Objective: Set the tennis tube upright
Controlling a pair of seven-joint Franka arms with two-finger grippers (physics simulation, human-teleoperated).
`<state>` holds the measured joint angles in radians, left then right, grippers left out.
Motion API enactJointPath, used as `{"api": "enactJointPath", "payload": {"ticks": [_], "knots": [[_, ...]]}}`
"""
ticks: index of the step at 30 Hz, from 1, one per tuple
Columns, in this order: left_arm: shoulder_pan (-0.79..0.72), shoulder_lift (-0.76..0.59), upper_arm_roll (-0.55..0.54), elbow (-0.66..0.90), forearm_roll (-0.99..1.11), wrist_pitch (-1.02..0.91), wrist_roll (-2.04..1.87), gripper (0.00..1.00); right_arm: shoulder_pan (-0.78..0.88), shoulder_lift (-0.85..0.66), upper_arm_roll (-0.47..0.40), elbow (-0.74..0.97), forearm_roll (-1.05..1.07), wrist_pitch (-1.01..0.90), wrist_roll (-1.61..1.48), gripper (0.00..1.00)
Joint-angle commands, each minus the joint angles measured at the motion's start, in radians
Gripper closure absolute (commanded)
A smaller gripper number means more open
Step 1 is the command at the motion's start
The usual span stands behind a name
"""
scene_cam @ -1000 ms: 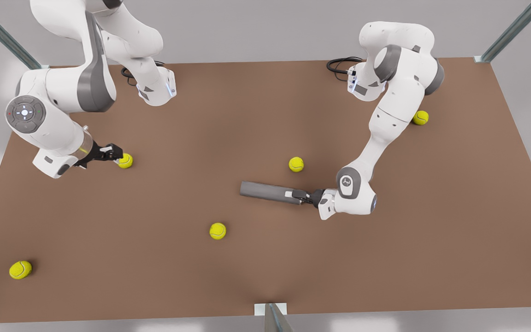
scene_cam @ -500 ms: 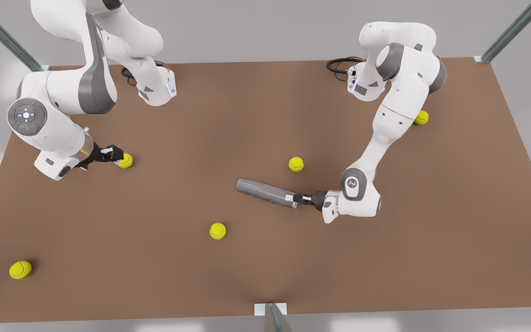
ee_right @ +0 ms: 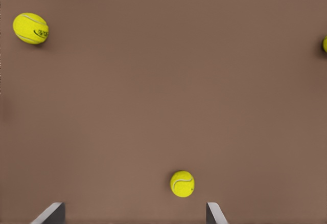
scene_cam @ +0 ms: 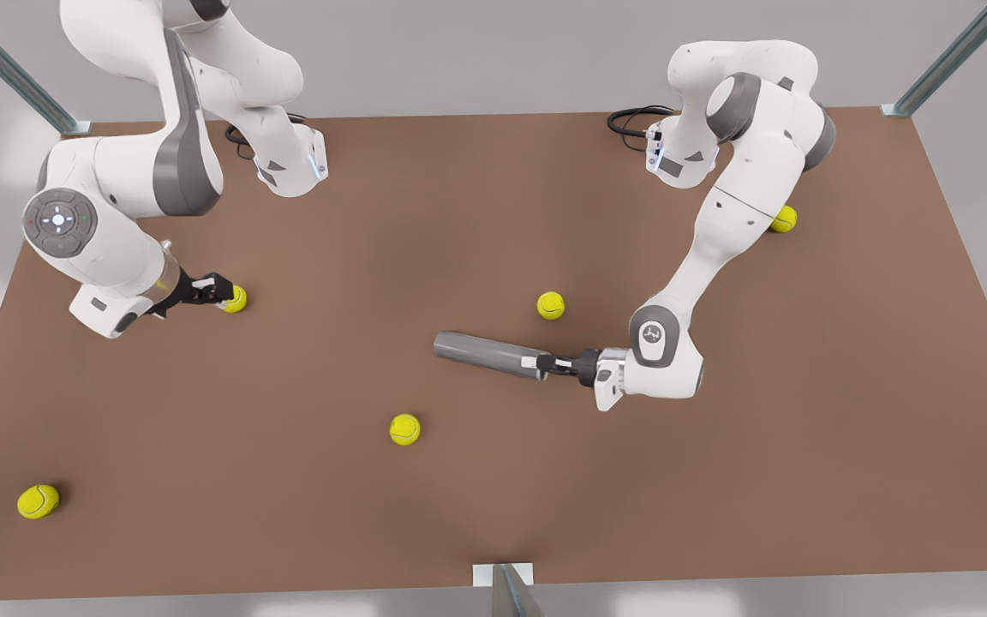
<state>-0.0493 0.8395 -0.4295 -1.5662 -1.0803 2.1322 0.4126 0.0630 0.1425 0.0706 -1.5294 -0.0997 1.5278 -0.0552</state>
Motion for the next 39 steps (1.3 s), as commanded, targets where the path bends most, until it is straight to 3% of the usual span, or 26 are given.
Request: {"api": "enactJointPath", "payload": {"ticks": [1,13,24,31,39], "knots": [[0.000,0.000,-0.002,-0.002,0.000,0.000,0.000,0.79,-0.003,0.003,0.000,0.002,0.000,0.000,0.000,0.00],[0.003,-0.019,0.000,-0.015,0.002,0.026,-0.003,0.79,-0.005,0.003,0.002,0.002,0.011,-0.002,0.000,0.00],[0.049,-0.080,0.000,-0.003,0.023,-0.075,-0.184,0.79,-0.008,0.005,0.000,0.000,0.009,0.012,0.000,0.00],[0.051,-0.100,0.002,0.071,0.198,-0.130,-0.391,0.79,-0.011,0.006,0.000,0.000,0.009,0.014,0.000,0.00],[0.052,-0.141,0.005,0.069,0.209,-0.140,-0.437,0.79,-0.006,0.008,0.000,-0.006,0.012,0.023,0.000,0.00]]}}
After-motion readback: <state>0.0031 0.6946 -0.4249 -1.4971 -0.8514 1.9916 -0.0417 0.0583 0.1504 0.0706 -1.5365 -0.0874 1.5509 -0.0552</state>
